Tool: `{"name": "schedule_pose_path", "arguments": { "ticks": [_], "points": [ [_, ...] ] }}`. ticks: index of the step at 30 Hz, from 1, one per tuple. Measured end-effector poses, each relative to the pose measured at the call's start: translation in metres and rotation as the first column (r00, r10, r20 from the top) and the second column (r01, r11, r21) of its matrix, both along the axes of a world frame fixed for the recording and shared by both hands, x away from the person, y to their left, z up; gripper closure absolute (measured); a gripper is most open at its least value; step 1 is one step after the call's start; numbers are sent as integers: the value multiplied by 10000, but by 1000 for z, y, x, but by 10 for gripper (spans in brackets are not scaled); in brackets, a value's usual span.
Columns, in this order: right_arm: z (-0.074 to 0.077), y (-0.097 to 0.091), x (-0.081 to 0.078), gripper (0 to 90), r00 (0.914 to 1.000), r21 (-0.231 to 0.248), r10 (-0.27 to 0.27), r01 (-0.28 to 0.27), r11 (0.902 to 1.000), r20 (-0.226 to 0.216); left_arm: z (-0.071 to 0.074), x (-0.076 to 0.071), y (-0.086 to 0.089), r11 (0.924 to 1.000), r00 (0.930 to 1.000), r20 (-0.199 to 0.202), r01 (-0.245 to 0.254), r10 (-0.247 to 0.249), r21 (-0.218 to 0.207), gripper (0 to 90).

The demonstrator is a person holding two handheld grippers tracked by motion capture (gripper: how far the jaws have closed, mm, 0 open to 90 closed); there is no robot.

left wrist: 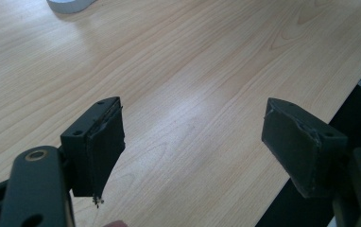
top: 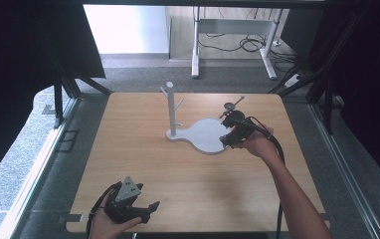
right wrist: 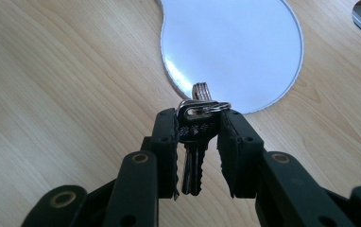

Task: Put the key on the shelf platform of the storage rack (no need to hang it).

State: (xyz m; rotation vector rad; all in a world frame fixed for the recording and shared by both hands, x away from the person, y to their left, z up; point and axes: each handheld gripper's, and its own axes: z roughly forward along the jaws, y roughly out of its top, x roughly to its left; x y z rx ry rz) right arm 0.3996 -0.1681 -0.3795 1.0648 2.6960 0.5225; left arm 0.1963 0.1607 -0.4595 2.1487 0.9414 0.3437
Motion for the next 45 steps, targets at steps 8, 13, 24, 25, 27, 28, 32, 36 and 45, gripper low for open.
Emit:
{"name": "schedule_pose_path", "arguments": {
  "ticks": [8, 13, 24, 25, 27, 28, 32, 36, 45],
  "points": [
    [0, 6, 5, 694, 10000, 6, 85, -85, 10000, -31, 1, 0, 2, 10000, 10000, 10, -33, 33, -31, 223],
    [0, 11, 8, 694, 10000, -25, 98, -98, 9999, -16, 1, 0, 2, 10000, 10000, 20, -37, 37, 5, 223],
    [-2, 19, 17, 694, 9999, -81, 59, -60, 9999, -84, 2, 0, 5, 9999, 9999, 55, -108, 108, -63, 222],
    [-2, 20, 18, 694, 9999, -65, 21, -21, 10000, -107, 2, 0, 5, 9999, 9999, 56, -99, 100, -64, 222],
    [-2, 21, 20, 694, 9999, -84, 73, -74, 9999, -96, 2, 0, 5, 9999, 9999, 49, -95, 95, -59, 222],
    [-2, 22, 21, 694, 9999, -65, 78, -79, 9999, -117, 2, 0, 4, 9999, 10000, 51, -85, 85, -61, 222],
    [-2, 26, 24, 694, 9999, -59, 87, -88, 9999, -123, 2, -1, 4, 9999, 10000, 52, -65, 66, -80, 222],
    [-2, 30, 27, 694, 9998, -95, 92, -93, 9999, -158, 2, 0, 4, 10000, 10000, 50, -54, 54, -84, 222],
    [-7, 37, 38, 694, 9997, -125, 94, -97, 9999, -237, 2, 0, 6, 9999, 9999, 51, -87, 88, -99, 222]
  ]
}}
